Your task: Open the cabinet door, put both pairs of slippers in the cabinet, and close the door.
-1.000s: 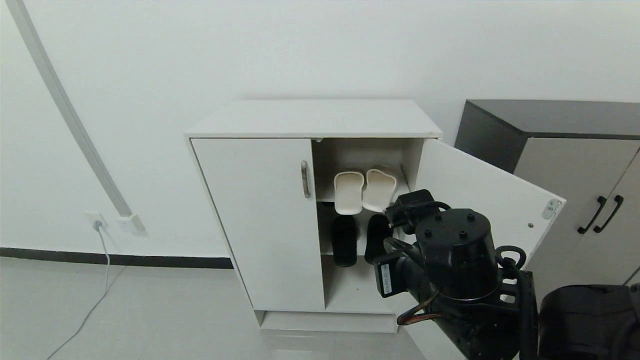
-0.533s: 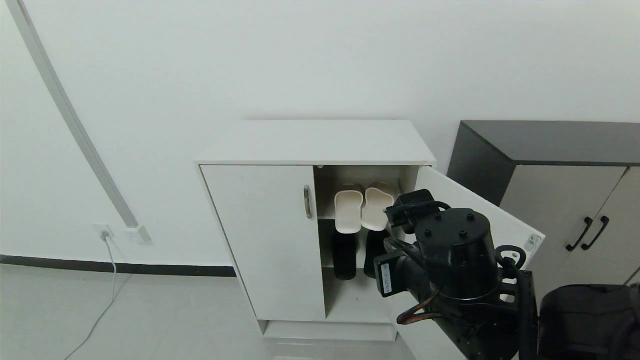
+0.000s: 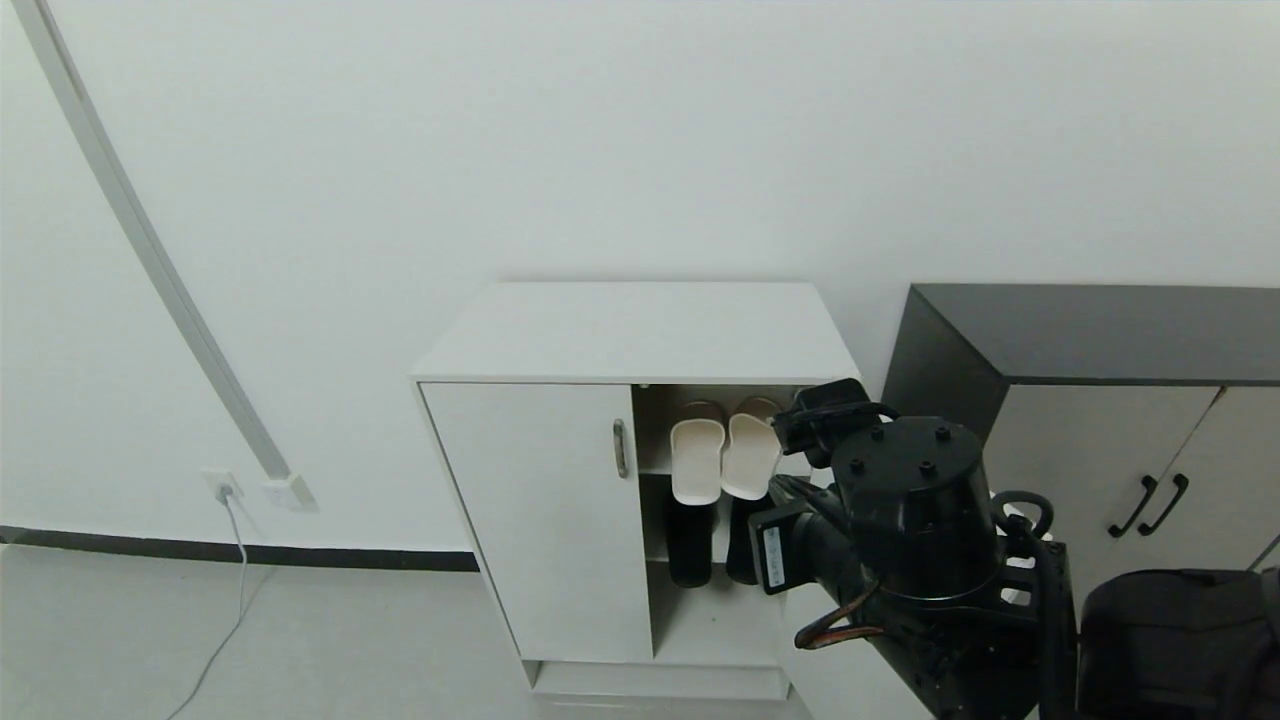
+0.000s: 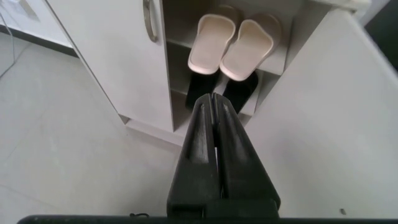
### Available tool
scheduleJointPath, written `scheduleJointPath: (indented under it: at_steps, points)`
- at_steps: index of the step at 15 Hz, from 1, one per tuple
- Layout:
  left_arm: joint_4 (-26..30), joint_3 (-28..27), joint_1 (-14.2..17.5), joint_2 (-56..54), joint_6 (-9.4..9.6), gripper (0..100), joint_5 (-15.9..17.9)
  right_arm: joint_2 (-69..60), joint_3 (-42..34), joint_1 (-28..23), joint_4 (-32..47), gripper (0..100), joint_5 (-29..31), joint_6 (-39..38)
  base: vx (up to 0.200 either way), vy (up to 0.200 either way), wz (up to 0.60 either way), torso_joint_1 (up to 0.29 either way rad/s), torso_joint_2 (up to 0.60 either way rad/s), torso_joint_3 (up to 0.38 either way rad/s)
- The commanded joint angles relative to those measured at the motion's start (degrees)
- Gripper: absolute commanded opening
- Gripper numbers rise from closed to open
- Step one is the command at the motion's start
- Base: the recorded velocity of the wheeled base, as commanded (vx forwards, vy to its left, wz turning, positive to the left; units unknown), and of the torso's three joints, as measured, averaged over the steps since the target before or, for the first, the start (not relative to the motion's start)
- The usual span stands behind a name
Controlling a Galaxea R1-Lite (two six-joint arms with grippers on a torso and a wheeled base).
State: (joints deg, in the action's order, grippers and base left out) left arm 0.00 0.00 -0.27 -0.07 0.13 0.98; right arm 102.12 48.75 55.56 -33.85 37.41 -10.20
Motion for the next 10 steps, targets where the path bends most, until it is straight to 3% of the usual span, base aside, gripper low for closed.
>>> scheduleJointPath:
  at_steps: [1,10]
  points:
    - [0.0,0.0,0.0,0.1,-0.05,0,0.0,0.2,-0.1,-0.4,0.0,0,-0.1,0.0,0.000,0.000,0.00,0.119,-0.26,-0.139]
    - [0.0,0.0,0.0,0.1,-0.05,0,0.0,0.4,-0.3,-0.5,0.0,0,-0.1,0.1,0.000,0.000,0.00,0.011,-0.02,-0.014]
